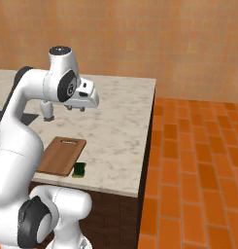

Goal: Pick up the sponge from the counter and clean the cutting board by briefly scrubbing or pressing down on the cutting board. Once finished, release the sponge.

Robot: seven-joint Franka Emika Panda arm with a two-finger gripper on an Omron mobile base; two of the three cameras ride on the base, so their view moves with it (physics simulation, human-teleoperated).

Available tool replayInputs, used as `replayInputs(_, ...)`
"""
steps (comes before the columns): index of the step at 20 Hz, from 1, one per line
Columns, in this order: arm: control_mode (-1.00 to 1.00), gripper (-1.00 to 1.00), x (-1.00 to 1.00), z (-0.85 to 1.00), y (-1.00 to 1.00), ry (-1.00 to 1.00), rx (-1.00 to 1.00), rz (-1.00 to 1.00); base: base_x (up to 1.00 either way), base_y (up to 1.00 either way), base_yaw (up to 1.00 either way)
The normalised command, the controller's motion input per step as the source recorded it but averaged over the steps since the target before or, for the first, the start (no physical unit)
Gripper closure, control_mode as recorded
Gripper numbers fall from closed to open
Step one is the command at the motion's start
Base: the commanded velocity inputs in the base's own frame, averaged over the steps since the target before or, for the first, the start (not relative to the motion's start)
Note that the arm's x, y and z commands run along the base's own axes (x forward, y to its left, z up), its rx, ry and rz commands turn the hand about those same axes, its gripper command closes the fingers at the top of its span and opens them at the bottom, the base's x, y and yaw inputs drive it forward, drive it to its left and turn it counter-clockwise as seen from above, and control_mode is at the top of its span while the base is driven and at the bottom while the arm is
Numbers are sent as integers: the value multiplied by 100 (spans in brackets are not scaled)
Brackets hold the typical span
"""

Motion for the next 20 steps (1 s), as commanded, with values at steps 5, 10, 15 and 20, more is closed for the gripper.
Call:
replayInputs(5, -100, -100, -4, -42, 0, 23, -2, 17, 0, 0, 0)
replayInputs(10, -100, -100, -19, -54, 33, 25, -1, 18, 0, 0, 0)
replayInputs(15, -100, -100, -15, -96, 32, 6, -7, 8, 0, 0, 0)
replayInputs(20, -100, -100, 5, -82, 0, 2, -3, 2, 0, 0, 0)
